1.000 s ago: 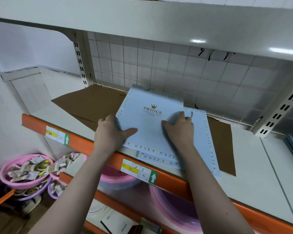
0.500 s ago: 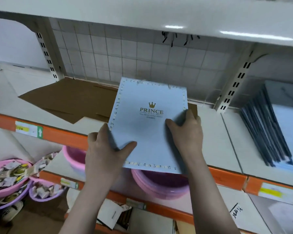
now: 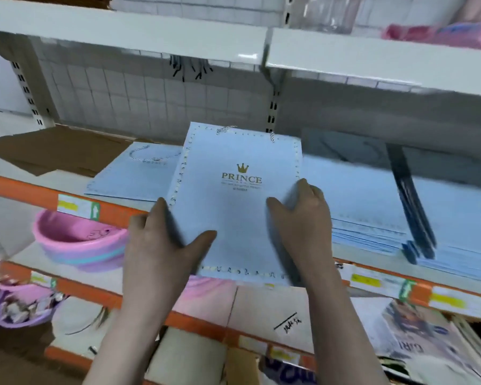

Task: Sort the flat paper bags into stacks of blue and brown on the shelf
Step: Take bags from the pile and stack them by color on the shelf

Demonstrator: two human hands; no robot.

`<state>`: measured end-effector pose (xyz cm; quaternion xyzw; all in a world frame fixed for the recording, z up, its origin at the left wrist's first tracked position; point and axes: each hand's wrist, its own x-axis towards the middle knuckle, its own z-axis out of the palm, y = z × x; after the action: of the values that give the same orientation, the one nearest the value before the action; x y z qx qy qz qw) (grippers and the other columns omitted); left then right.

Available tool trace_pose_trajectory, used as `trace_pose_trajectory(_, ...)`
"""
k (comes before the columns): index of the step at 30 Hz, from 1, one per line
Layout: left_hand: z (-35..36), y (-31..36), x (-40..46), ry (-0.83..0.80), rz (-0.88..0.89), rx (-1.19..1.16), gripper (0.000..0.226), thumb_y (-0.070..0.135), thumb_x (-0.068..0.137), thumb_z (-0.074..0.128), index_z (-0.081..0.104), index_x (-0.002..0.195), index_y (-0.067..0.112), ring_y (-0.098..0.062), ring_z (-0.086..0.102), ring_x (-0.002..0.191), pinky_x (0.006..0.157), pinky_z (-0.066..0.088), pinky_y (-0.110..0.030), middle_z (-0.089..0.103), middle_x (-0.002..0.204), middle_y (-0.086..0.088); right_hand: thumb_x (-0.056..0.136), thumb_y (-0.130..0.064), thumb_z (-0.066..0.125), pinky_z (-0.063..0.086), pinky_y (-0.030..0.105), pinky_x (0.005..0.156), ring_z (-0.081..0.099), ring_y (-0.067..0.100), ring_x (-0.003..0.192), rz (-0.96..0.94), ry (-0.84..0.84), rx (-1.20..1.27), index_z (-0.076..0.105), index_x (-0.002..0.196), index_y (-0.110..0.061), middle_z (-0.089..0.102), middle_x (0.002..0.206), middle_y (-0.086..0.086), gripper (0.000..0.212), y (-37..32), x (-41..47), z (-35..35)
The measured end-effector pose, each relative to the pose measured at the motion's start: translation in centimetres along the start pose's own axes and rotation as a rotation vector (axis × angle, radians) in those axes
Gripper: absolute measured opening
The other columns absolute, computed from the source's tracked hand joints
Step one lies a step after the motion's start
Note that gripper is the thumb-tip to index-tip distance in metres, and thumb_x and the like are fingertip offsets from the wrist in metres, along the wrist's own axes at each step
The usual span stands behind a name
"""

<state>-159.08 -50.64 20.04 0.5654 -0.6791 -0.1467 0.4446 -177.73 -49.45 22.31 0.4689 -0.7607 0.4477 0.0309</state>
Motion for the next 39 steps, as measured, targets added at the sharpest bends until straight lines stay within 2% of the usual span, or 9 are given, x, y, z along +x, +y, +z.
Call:
trace_pose_trajectory(2, 3.2, 4.4, -4.4, -0.008, -0.016, 0.001, 0.069, 0.050, 0.059, 0.074, 0.053, 0.110, 0.008, -0.025, 0.041, 0.093, 0.073, 0.037, -0.038, 0.044, 0.095, -0.006, 0.083, -0.021, 0.061, 0.029, 0.032, 0.072, 0.046, 0.032, 0.095, -0.016, -0.008, -0.021, 0.037, 0.087, -0.009, 0.051, 0.101, 0.014, 0.027, 4.6, -0.8, -5.8)
trace_pose_trajectory(6, 6.8, 10.1, -9.5, -0.082, 0.018, -0.045, 0.061, 0.046, 0.063, 0.076, 0.052, 0.105, 0.009, -0.011, 0.026, 0.080, 0.064, 0.021, -0.029, 0.044, 0.095, -0.008, 0.084, -0.021, 0.060, 0.031, 0.034, 0.077, 0.046, 0.031, 0.099, 0.031, 0.021, -0.078, 0.049, 0.101, -0.001, 0.051, 0.107, 0.013, 0.028, 10.3, -1.9, -12.7)
trace_pose_trajectory(11, 10.1, 15.6, -13.1, -0.145, 0.055, -0.043, 0.072, 0.048, 0.063, 0.076, 0.051, 0.115, 0.004, -0.019, 0.035, 0.086, 0.067, 0.028, -0.033, 0.047, 0.102, -0.012, 0.082, -0.018, 0.060, 0.032, 0.035, 0.078, 0.044, 0.030, 0.096, 0.068, 0.077, -0.098, 0.050, 0.100, 0.002, 0.052, 0.106, 0.016, 0.028, 15.6, -1.7, -18.4)
trace_pose_trajectory(17, 13.9, 19.4, -13.1, -0.191, 0.119, -0.034, 0.078, 0.050, 0.063, 0.075, 0.048, 0.114, -0.002, -0.031, 0.043, 0.095, 0.073, 0.037, -0.037, 0.046, 0.103, -0.015, 0.083, -0.017, 0.058, 0.026, 0.031, 0.071, 0.035, 0.024, 0.084, 0.116, 0.149, -0.103, 0.036, 0.085, -0.007, 0.041, 0.092, 0.006, 0.024, 19.3, 0.2, -21.3)
trace_pose_trajectory(22, 17.5, 22.3, -11.7, -0.244, 0.146, -0.081, 0.075, 0.050, 0.066, 0.075, 0.046, 0.115, 0.002, -0.026, 0.043, 0.090, 0.068, 0.034, -0.032, 0.043, 0.103, -0.010, 0.084, -0.019, 0.058, 0.026, 0.030, 0.068, 0.036, 0.024, 0.082, 0.150, 0.176, -0.158, 0.034, 0.079, -0.008, 0.040, 0.089, 0.006, 0.026, 22.3, 3.4, -22.6)
trace_pose_trajectory(25, 19.5, 24.1, -10.7, -0.288, 0.205, -0.132, 0.069, 0.048, 0.067, 0.074, 0.045, 0.111, 0.004, -0.028, 0.045, 0.089, 0.070, 0.038, -0.033, 0.039, 0.100, -0.007, 0.082, -0.019, 0.060, 0.022, 0.030, 0.065, 0.034, 0.024, 0.077, 0.139, 0.217, -0.200, 0.030, 0.071, -0.010, 0.039, 0.083, 0.008, 0.032, 23.8, 5.6, -23.6)
trace_pose_trajectory(30, 22.0, 26.5, -10.0, -0.336, 0.257, -0.137, 0.084, 0.048, 0.073, 0.071, 0.036, 0.137, 0.008, -0.029, 0.045, 0.106, 0.085, 0.042, -0.036, 0.037, 0.112, -0.006, 0.083, -0.022, 0.062, 0.016, 0.030, 0.059, 0.033, 0.024, 0.074, 0.155, 0.247, -0.222, 0.032, 0.071, -0.007, 0.031, 0.071, -0.001, 0.036, 25.9, 8.0, -25.2)
trace_pose_trajectory(34, 23.7, 28.0, -10.3, -0.347, 0.271, -0.128, 0.078, 0.047, 0.075, 0.070, 0.037, 0.135, 0.009, -0.030, 0.044, 0.107, 0.083, 0.039, -0.033, 0.034, 0.109, -0.004, 0.083, -0.023, 0.063, 0.017, 0.029, 0.063, 0.037, 0.025, 0.080, 0.178, 0.229, -0.214, 0.037, 0.076, -0.005, 0.039, 0.081, 0.008, 0.032, 27.9, 9.3, -25.7)
trace_pose_trajectory(39, 26.2, 29.8, -10.8, -0.304, 0.223, -0.082, 0.082, 0.047, 0.075, 0.070, 0.036, 0.139, 0.007, -0.031, 0.045, 0.108, 0.089, 0.039, -0.036, 0.041, 0.117, -0.011, 0.084, -0.024, 0.062, 0.029, 0.032, 0.071, 0.047, 0.033, 0.094, 0.169, 0.128, -0.216, 0.041, 0.080, -0.005, 0.047, 0.090, 0.015, 0.029, 30.3, 11.3, -26.5)
